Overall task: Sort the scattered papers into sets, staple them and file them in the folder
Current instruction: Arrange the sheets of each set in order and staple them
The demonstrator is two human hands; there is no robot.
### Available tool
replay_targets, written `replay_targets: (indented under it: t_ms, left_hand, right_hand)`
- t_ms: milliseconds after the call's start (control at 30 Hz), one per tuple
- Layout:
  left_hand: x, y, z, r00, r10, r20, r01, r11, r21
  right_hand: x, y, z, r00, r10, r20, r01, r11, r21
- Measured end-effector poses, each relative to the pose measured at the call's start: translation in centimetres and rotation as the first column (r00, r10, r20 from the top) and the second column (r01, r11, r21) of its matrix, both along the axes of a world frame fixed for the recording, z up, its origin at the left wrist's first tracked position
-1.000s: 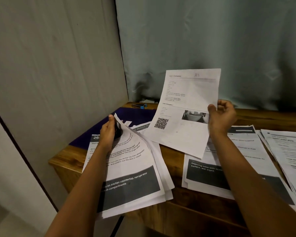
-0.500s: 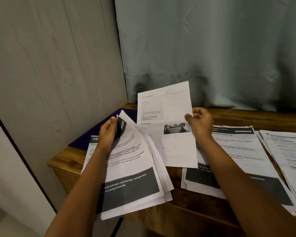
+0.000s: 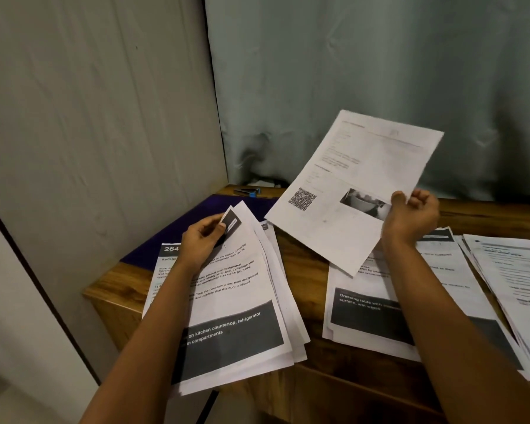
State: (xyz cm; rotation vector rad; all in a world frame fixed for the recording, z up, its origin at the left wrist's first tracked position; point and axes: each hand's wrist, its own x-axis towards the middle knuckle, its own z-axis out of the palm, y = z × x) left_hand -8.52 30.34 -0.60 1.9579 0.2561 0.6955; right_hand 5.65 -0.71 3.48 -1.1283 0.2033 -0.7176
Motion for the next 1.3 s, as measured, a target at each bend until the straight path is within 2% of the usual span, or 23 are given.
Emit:
replay_targets:
  t_ms: [100,200,367,533,867,1033,1133,1233,1300]
  left_hand:
    - [0.0,0.0,0.0,1.0,0.0,-0.002,0.0,1.0,0.004]
    - [0.0,0.0,-0.1,1.0,-0.002,-0.008,0.002,1.0,0.003]
    - [0.3,0.3,-0.2,0.999,-0.01,-0.031,0.011,1.0,0.015]
    - [0.6,0.4,-0.4,0.999,0.002,-0.054,-0.001,1.0,0.0]
    - [0.7,-0.5,-0.3,0.988,0.075,-0.137,-0.05,0.983,0.179]
    - [1.3,-0.1,-0.1,0.971,0.129,-0.202,-0.06,0.946,0.318]
    - [1.3,0.2,-0.2,0.974,0.142,-0.176,-0.078,0.941,0.328]
    - [0.9,-0.1,0.1,0.983,0.133,-0.123,-0.105,0.971,0.213]
    - [0.4,-0.5,0.5,0.991,0.118,-0.057,-0.115,0.992,0.055]
  right_hand:
    - [0.2,-0.9,0.1,0.999,-0.03,0.012,0.03,0.998,0.057]
    - [0.4,-1.3,0.2,1.0,-0.01,0.009,0.009,0.999,0.044]
    - [0.5,-0.7,0.2,0.997,0.069,0.047,-0.065,0.994,-0.091]
    - [0.0,0.0,0.1,0.989,0.095,0.116,-0.072,0.978,-0.195]
    - [-0.5,0.6,0.4,0.981,0.12,0.154,-0.077,0.963,-0.256]
    - [-1.0,2.2,0.4,0.962,0.269,0.039,-0.237,0.902,-0.362]
    - [-1.7,3.5,0.0,0.939,0.336,-0.071,-0.336,0.854,-0.397]
    - [-2.7,4.9,-0.8,0.915,0.365,-0.169,-0.402,0.801,-0.444]
    - [-3.2,5.5,-1.2,0.906,0.368,-0.208,-0.422,0.768,-0.481]
